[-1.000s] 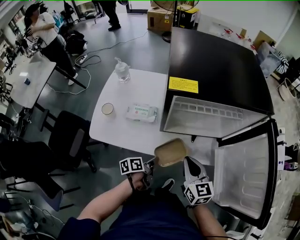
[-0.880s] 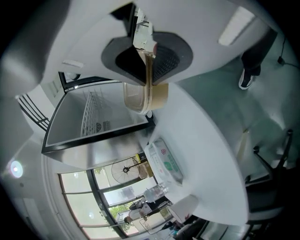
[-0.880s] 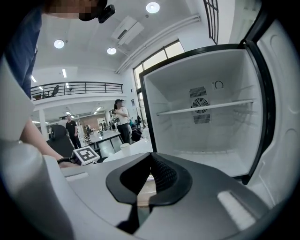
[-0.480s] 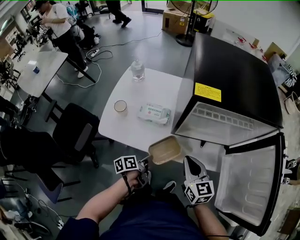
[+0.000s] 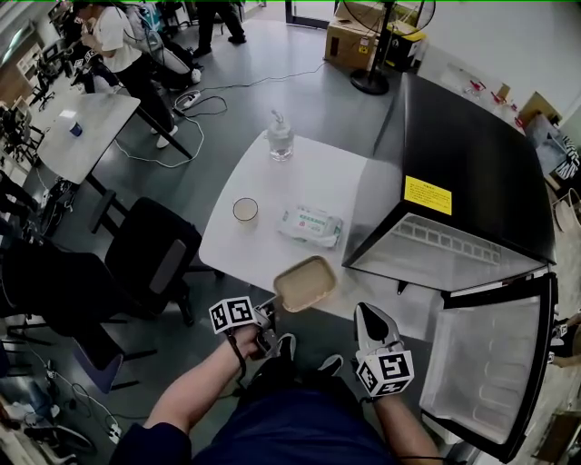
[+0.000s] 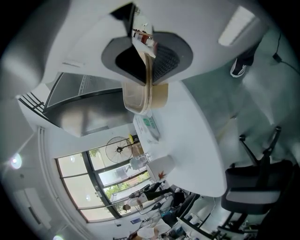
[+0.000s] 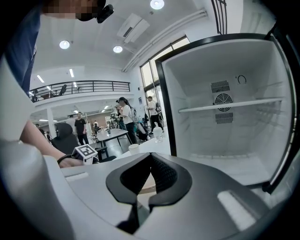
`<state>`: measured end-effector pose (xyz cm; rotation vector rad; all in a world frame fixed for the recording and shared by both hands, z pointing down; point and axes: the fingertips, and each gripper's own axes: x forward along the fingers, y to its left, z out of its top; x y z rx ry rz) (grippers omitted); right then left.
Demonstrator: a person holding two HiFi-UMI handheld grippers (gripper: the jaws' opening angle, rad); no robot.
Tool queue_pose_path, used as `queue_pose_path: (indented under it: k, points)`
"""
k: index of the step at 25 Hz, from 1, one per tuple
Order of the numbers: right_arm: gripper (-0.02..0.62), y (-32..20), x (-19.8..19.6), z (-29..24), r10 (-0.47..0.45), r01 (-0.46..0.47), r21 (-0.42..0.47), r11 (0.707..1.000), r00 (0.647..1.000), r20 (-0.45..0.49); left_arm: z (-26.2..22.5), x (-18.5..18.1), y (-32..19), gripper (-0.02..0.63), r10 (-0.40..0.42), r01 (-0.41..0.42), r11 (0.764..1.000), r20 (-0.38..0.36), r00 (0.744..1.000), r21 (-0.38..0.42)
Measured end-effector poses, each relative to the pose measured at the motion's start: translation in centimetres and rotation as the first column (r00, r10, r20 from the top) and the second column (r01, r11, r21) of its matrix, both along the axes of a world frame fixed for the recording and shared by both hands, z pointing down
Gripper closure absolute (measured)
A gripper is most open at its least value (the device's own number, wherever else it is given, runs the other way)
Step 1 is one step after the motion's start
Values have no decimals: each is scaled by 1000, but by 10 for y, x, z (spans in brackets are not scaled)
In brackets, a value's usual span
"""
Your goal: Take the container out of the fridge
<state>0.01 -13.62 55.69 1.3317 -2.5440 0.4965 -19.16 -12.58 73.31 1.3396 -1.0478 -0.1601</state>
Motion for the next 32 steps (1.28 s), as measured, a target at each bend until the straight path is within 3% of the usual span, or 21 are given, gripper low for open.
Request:
queue_pose_path:
  k: [9, 19, 23, 32]
  points:
    - [589, -9, -7, 2, 31, -31, -2, 1000, 1000, -5, 14, -44, -26, 561, 1, -1, 1000, 40, 999, -4]
    - [589, -12, 0, 3, 85, -85, -6, 996, 996, -14, 26, -68, -54, 561, 117, -116, 993, 61, 991, -5]
    - [588, -12, 2, 2, 102, -102, -5, 995, 995, -15, 37, -74, -58, 561, 168, -165, 985, 81, 982, -40]
    - [589, -12, 5, 4, 127, -127, -7, 992, 992, -18, 46, -77, -71, 560, 124, -119, 991, 77, 989, -66]
